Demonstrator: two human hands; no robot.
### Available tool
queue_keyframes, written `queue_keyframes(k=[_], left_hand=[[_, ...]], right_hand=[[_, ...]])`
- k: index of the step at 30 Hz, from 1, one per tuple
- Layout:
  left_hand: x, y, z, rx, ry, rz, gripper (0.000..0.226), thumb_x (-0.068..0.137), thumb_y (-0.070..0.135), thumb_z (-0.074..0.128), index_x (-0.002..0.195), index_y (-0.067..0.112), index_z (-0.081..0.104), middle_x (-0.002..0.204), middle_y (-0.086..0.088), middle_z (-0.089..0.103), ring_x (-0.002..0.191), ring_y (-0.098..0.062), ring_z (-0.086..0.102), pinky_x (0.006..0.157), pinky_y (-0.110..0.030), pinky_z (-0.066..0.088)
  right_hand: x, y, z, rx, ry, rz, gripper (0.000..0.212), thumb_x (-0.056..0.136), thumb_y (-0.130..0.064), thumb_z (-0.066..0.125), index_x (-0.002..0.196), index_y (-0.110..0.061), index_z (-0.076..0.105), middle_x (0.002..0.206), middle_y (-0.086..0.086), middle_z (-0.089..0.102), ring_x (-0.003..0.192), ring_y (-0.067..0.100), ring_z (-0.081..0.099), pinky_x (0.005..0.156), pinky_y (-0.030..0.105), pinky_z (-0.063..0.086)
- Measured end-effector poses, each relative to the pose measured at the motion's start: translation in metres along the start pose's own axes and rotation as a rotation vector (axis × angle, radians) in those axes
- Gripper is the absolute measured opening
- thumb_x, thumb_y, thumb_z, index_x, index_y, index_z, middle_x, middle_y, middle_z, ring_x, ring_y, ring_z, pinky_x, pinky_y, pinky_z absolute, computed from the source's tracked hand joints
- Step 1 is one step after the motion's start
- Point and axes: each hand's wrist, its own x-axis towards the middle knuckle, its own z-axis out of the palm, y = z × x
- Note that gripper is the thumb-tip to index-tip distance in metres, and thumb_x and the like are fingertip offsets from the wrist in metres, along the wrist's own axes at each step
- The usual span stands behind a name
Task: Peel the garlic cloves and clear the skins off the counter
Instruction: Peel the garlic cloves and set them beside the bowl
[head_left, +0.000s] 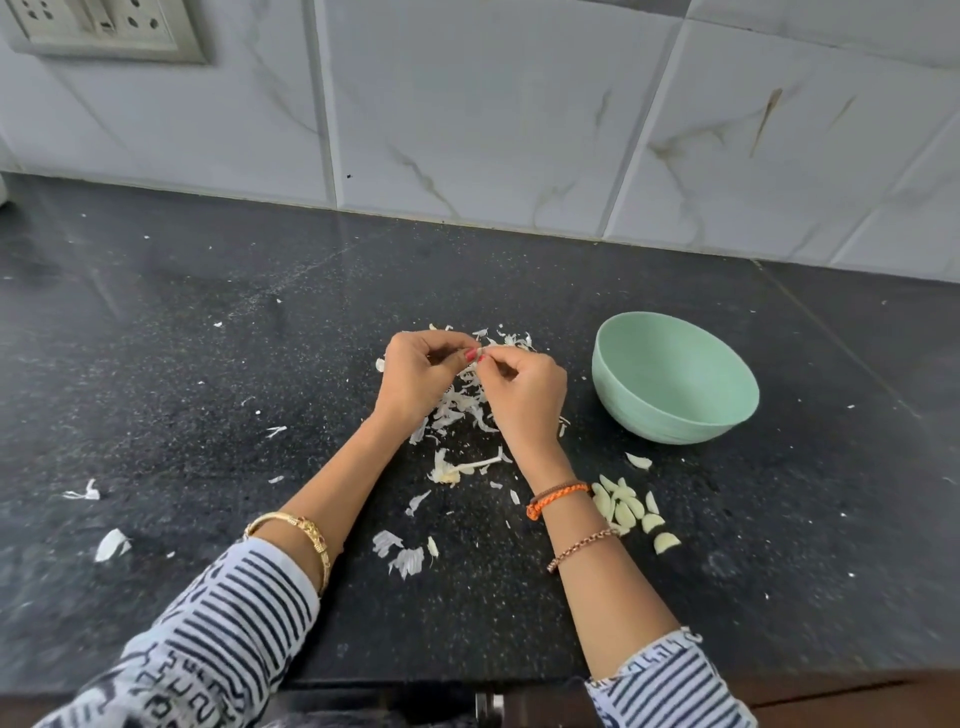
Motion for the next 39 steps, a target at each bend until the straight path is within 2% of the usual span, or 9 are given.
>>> queue_keyframes(k=[3,8,12,19,22,27,32,36,39], left_hand=[[-0.002,0.003,0.003,0.085,-0.001,0.060,0.013,0.081,-0.004,0.065,0.086,0.006,0.073,0.077,-0.012,0.070,0.069,-0.033,0.061,0.067,-0.039,0.050],[-0.003,0.007,0.002,-0.003,-0.026,0.004,0.011,0.084,0.000,0.063,0.087,0.006,0.072,0.068,0.006,0.064,0.058,0.002,0.052,0.060,-0.014,0.040],[-0.005,0.014,0.003,-0.177,0.003,-0.063,0.017,0.086,0.008,0.063,0.075,0.020,0.070,0.059,-0.002,0.059,0.056,-0.019,0.045,0.056,-0.027,0.038],[0.001,0.015,0.003,-0.341,0.020,-0.194,0.014,0.085,-0.002,0.060,0.077,0.007,0.067,0.054,0.009,0.064,0.049,0.000,0.050,0.052,-0.012,0.044],[0.001,0.014,0.002,-0.370,0.019,-0.205,0.014,0.086,-0.006,0.058,0.093,0.004,0.065,0.057,0.008,0.066,0.052,0.001,0.056,0.056,-0.012,0.047],[-0.001,0.013,0.002,-0.437,0.014,-0.297,0.022,0.086,-0.010,0.055,0.097,0.007,0.063,0.066,0.008,0.071,0.061,0.000,0.063,0.063,-0.014,0.051],[0.001,0.015,-0.002,-0.563,0.108,-0.388,0.022,0.083,-0.011,0.056,0.090,0.008,0.065,0.067,0.003,0.071,0.052,-0.003,0.055,0.060,-0.015,0.050],[0.002,0.014,-0.007,-0.585,0.142,-0.409,0.020,0.081,-0.010,0.059,0.086,0.009,0.065,0.067,0.002,0.071,0.053,-0.003,0.056,0.061,-0.015,0.050],[0.003,0.014,-0.008,-0.595,0.171,-0.419,0.020,0.079,-0.009,0.062,0.084,0.010,0.065,0.069,0.002,0.071,0.059,-0.004,0.061,0.061,-0.015,0.050]], right_hand=[[0.002,0.002,-0.003,0.026,0.013,0.051,0.017,0.077,-0.011,0.064,0.063,-0.005,0.071,0.050,0.009,0.059,0.048,0.025,0.052,0.051,0.035,0.042],[0.005,0.002,-0.002,0.191,-0.049,0.169,0.019,0.079,-0.009,0.066,0.065,0.003,0.069,0.056,0.020,0.061,0.049,0.019,0.044,0.049,0.030,0.039],[0.007,-0.002,-0.006,0.328,-0.060,0.264,0.020,0.082,-0.010,0.067,0.065,-0.001,0.069,0.050,0.002,0.057,0.050,0.008,0.046,0.052,0.023,0.039],[0.009,-0.007,-0.006,0.510,-0.102,0.414,0.026,0.084,-0.001,0.063,0.064,-0.018,0.067,0.061,0.008,0.061,0.057,0.015,0.053,0.063,0.032,0.049],[0.011,-0.004,-0.007,0.477,-0.072,0.391,0.028,0.082,-0.001,0.064,0.065,-0.023,0.068,0.060,0.007,0.063,0.059,0.016,0.056,0.065,0.038,0.053],[0.005,0.001,-0.002,0.336,-0.031,0.303,0.015,0.080,-0.004,0.066,0.067,0.001,0.069,0.065,0.024,0.063,0.057,0.018,0.050,0.058,0.035,0.047],[0.008,0.005,-0.008,0.180,0.026,0.225,0.012,0.082,-0.004,0.063,0.086,-0.005,0.075,0.072,0.002,0.070,0.066,0.014,0.066,0.066,0.031,0.056],[0.007,0.000,-0.010,0.090,-0.009,0.151,0.008,0.074,-0.019,0.077,0.075,-0.011,0.074,0.060,-0.011,0.064,0.055,-0.001,0.060,0.059,0.014,0.049],[0.008,0.000,-0.010,0.081,-0.019,0.143,0.008,0.074,-0.020,0.077,0.072,-0.014,0.072,0.060,-0.010,0.063,0.055,-0.001,0.057,0.060,0.015,0.048]])
